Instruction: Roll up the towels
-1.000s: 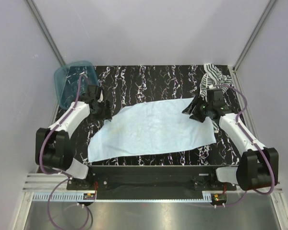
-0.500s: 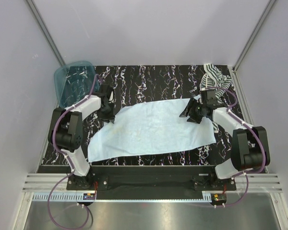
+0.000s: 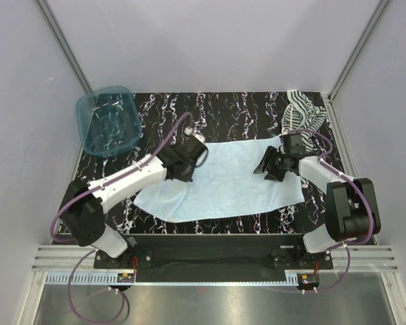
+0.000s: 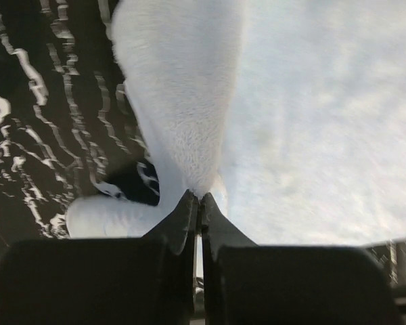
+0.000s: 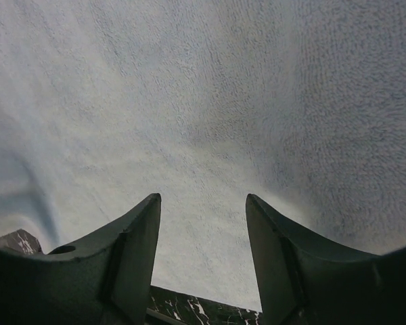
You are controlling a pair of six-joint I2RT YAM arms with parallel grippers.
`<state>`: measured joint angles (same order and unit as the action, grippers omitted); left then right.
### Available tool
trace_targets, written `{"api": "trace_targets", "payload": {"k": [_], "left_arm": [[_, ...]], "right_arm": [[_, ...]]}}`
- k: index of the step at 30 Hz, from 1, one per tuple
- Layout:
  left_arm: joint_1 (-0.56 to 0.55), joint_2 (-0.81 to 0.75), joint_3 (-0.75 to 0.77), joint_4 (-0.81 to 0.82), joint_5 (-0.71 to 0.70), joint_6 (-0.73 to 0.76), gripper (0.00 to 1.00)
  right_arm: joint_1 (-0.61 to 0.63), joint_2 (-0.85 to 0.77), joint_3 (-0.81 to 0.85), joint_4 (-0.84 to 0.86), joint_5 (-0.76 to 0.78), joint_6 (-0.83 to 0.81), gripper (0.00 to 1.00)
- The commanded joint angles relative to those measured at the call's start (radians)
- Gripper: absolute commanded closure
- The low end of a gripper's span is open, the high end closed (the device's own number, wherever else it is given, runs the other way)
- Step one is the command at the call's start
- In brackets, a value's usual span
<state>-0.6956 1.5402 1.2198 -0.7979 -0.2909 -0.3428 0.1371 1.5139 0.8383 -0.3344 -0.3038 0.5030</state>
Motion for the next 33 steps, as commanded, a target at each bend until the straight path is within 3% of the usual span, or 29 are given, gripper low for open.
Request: {"api": "trace_targets", "payload": {"k": [1,2,3,5,6,11,14,18,21,27,33], "left_arm": [[-0.195,-0.015,-0.028,-0.124,-0.2,-0.181,0.88],[-0.224,-0.011,-0.043,-0.133,-0.205,-0.214,0.54],[-0.252,0.006,-0.054,-0.141,-0.202,-0.237,0.34],[-0.317,0.023,-0.063,-0.175,-0.238,-0.303,0.08],[-0.327,0.031,-0.06,-0.187,-0.254,-0.315,0.06],[-0.285,-0.086,-0.01,-0.16,-0.295,-0.271,0.03],[-0.129,-0.137,-0.011,-0.008,-0.173,-0.135,0.06],[0.061,-0.059,0.001,0.071,0.014,-0.064,0.07],[0.14,0.047,0.053,0.049,0.05,-0.045,0.08],[0.199,0.181,0.064,0.023,0.079,-0.071,0.11],[0.202,0.169,-0.066,0.066,0.168,-0.116,0.14]], "right_arm": [[-0.001,-0.04,-0.007,0.017,0.015,-0.018,0.39],[-0.002,-0.043,-0.01,0.015,0.015,-0.018,0.39],[-0.001,-0.043,-0.008,0.012,0.014,-0.018,0.39],[-0.001,-0.043,-0.008,0.006,0.017,-0.02,0.38],[-0.001,-0.043,-0.007,0.006,0.015,-0.023,0.38],[-0.001,-0.05,-0.01,-0.003,0.022,-0.029,0.38],[-0.001,-0.06,-0.024,-0.003,0.026,-0.031,0.38],[-0.001,-0.061,-0.036,0.0,0.022,-0.031,0.38],[-0.001,-0.066,-0.036,-0.005,0.025,-0.04,0.38],[0.001,-0.064,-0.039,0.0,0.025,-0.047,0.38],[0.001,-0.046,-0.041,0.008,0.02,-0.063,0.38]]}}
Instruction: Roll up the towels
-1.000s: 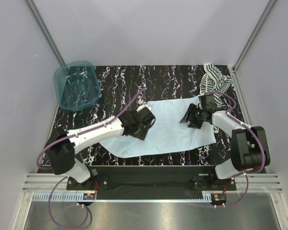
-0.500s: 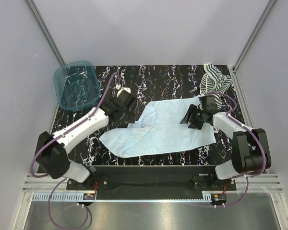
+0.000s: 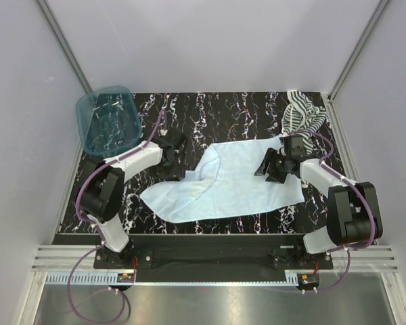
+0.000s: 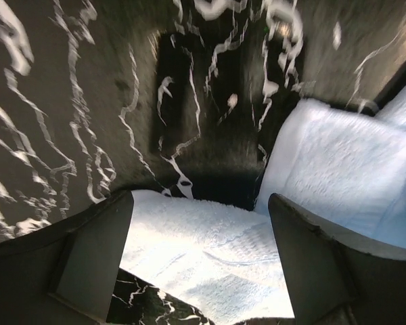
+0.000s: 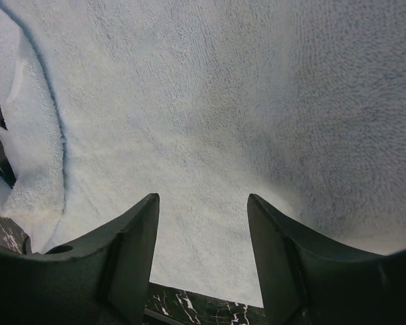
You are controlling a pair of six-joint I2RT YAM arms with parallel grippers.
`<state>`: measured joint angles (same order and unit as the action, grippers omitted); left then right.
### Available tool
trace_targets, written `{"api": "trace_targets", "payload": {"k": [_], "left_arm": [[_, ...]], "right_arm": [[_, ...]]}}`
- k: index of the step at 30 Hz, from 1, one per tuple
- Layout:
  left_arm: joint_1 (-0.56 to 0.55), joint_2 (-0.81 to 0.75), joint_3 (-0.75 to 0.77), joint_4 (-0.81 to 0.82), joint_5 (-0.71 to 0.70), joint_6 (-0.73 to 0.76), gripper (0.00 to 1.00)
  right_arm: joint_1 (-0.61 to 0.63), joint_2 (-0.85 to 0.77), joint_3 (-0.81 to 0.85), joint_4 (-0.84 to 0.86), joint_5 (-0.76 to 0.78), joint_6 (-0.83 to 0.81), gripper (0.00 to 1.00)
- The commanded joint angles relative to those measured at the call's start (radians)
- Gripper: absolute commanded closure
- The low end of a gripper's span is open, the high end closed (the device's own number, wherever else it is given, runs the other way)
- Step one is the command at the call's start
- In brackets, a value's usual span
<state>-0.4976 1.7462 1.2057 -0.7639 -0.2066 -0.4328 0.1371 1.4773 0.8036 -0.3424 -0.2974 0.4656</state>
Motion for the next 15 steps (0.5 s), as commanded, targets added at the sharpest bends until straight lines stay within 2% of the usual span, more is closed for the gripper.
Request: {"api": "trace_targets", "payload": {"k": [1,6,8,9,10,12,13,15], "left_arm": [[0.002,-0.043,-0.073,0.043,0.099,-0.035,0.14],[0.004,-0.063,-0.213,0.112,0.171,-0.099,0.15],[0.004,-0.057,-0.251,0.126,0.18,-0.122,0.2],[0.004,-0.051,-0.262,0.141,0.191,-0.127,0.36],[0.004,-0.048,-0.268,0.144,0.191,-0.13,0.46],[0.004,-0.043,-0.279,0.153,0.178,-0.138,0.73],[0.004,-0.053,-0.278,0.15,0.17,-0.139,0.98],[-0.001,-0.076,-0.252,0.126,0.133,-0.142,1.0]], "right_arm": [[-0.001,-0.009,-0.006,0.014,0.015,-0.025,0.38],[-0.001,-0.012,-0.004,0.014,0.012,-0.027,0.38],[-0.001,-0.018,-0.004,0.013,0.012,-0.028,0.38],[-0.001,-0.026,-0.006,0.01,0.014,-0.028,0.38],[0.001,-0.029,-0.006,0.006,0.017,-0.031,0.38],[-0.001,-0.043,-0.009,0.002,0.021,-0.035,0.38],[-0.001,-0.046,-0.014,-0.001,0.026,-0.038,0.37],[-0.001,-0.055,-0.015,-0.009,0.026,-0.039,0.38]]}}
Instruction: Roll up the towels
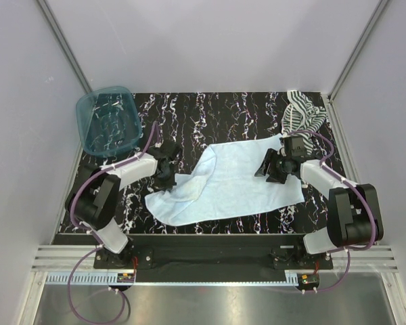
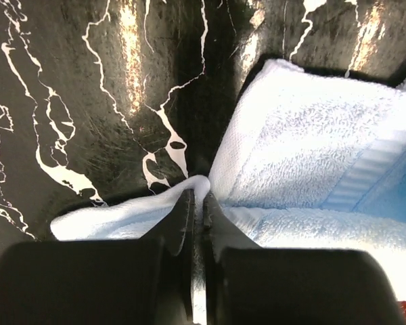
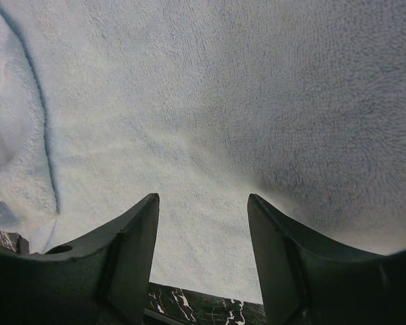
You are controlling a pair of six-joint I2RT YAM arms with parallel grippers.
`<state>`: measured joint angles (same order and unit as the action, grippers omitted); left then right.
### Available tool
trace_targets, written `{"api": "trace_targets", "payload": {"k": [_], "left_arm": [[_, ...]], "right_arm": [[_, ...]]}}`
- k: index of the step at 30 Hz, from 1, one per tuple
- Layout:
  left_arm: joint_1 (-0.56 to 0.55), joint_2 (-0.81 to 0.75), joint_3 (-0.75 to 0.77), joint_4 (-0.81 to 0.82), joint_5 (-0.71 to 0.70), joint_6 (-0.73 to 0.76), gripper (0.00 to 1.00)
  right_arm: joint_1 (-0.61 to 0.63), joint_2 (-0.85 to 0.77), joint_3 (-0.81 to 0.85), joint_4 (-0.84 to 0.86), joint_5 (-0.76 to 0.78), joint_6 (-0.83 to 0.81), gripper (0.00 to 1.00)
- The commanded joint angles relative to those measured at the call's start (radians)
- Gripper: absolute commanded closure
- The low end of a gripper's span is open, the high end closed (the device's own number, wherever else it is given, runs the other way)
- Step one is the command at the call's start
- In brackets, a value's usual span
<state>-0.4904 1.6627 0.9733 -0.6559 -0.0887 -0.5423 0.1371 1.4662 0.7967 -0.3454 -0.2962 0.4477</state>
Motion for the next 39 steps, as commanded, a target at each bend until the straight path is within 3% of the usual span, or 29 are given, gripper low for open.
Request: {"api": "trace_targets", "payload": {"k": [1,7,12,14,15,18,21,25,29,33,37,39], "left_arm": [[-0.014,-0.029,-0.002,0.001,-0.003,-0.034,1.0],[-0.169,-0.205,0.238,-0.218,-0.247,-0.084,1.0],[-0.398,-0.242,0.37,-0.382,-0.397,-0.169,0.98],[-0.466,-0.261,0.337,-0.389,-0.395,-0.176,0.76],[-0.484,-0.268,0.312,-0.381,-0.379,-0.174,0.55],[-0.53,-0.297,0.19,-0.335,-0.326,-0.177,0.21],[-0.537,-0.325,0.102,-0.303,-0.333,-0.202,0.1],[-0.504,-0.337,0.129,-0.278,-0.375,-0.165,0.08],[-0.384,-0.291,0.191,-0.168,-0.294,-0.043,0.11],[-0.355,-0.161,0.269,-0.064,-0.22,0.062,0.16],[-0.314,-0.008,0.363,-0.083,-0.218,0.058,0.25],[-0.292,0.011,0.335,-0.065,-0.204,0.019,0.3]], "right_arm": [[-0.001,-0.047,-0.008,-0.009,0.026,-0.021,0.38],[-0.001,-0.066,-0.016,-0.018,0.046,-0.024,0.37],[-0.001,-0.073,-0.028,-0.018,0.055,-0.023,0.37],[-0.001,-0.084,-0.036,-0.021,0.057,-0.023,0.37],[-0.001,-0.087,-0.039,-0.024,0.057,-0.023,0.37],[-0.001,-0.093,-0.044,-0.029,0.062,-0.024,0.37],[-0.001,-0.089,-0.045,-0.026,0.06,-0.024,0.37],[-0.001,-0.076,-0.042,-0.014,0.046,-0.01,0.37],[-0.002,-0.063,-0.036,-0.01,0.04,-0.01,0.37],[-0.001,-0.063,-0.037,-0.01,0.042,-0.015,0.37],[-0.001,-0.063,-0.034,-0.015,0.042,-0.018,0.37],[-0.001,-0.064,-0.034,-0.027,0.04,-0.023,0.37]]}}
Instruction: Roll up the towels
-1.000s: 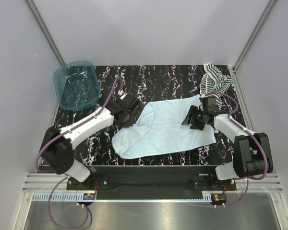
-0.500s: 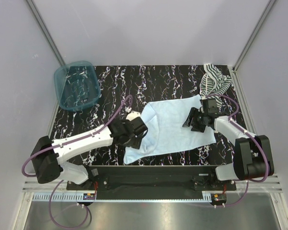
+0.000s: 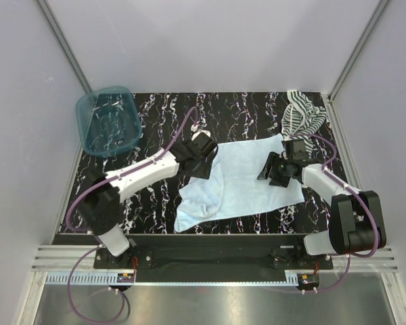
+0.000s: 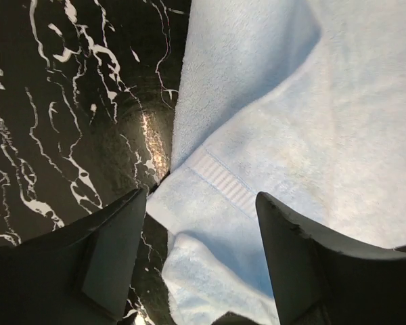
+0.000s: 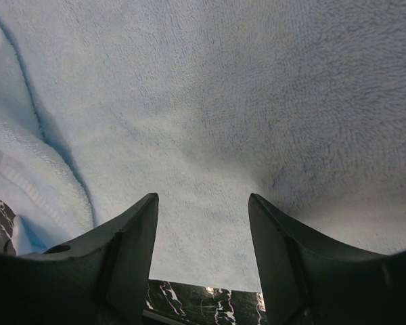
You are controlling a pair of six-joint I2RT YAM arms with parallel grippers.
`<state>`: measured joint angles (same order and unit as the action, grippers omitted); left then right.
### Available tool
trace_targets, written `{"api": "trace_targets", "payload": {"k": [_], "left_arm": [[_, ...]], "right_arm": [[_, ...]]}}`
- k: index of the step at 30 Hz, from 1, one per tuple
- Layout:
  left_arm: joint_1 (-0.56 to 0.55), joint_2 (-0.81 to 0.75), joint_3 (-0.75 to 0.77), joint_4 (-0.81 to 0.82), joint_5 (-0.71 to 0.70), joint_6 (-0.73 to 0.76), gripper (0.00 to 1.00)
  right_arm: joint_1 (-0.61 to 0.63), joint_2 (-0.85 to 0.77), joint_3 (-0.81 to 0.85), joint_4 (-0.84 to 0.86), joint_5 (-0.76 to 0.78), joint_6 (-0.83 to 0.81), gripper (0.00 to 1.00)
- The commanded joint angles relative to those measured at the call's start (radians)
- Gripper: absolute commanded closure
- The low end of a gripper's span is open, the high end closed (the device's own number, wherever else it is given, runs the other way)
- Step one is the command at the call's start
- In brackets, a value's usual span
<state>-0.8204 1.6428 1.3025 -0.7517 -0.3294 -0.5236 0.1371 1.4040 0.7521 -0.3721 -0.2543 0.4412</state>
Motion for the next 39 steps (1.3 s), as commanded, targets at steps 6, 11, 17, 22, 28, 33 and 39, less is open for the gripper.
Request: {"api": "trace_targets", "payload": {"k": [6,11,17,22,28,33,39], "left_arm": [[0.115,-0.06,-0.228,0.166,0.112,-0.049,0.32],[0.144,-0.054,-0.293,0.195,0.13,-0.044,0.34],[0.153,-0.02,-0.318,0.232,0.162,-0.047,0.39],[0.162,-0.006,-0.336,0.258,0.207,-0.056,0.58],[0.162,-0.024,-0.365,0.256,0.207,-0.061,0.73],[0.162,-0.049,-0.394,0.255,0.207,-0.058,0.87],[0.164,-0.064,-0.391,0.249,0.205,-0.039,1.0]], "right_arm": [[-0.001,-0.017,0.009,-0.01,0.003,-0.027,0.37],[-0.001,0.016,0.021,-0.001,-0.01,-0.025,0.37],[-0.001,0.024,0.021,-0.005,-0.003,-0.03,0.37],[-0.001,0.024,0.013,-0.007,0.007,-0.035,0.37],[-0.001,0.024,0.01,-0.01,0.015,-0.038,0.37],[-0.001,0.026,0.012,-0.01,0.018,-0.038,0.37],[-0.001,0.026,0.012,-0.011,0.02,-0.039,0.37]]}}
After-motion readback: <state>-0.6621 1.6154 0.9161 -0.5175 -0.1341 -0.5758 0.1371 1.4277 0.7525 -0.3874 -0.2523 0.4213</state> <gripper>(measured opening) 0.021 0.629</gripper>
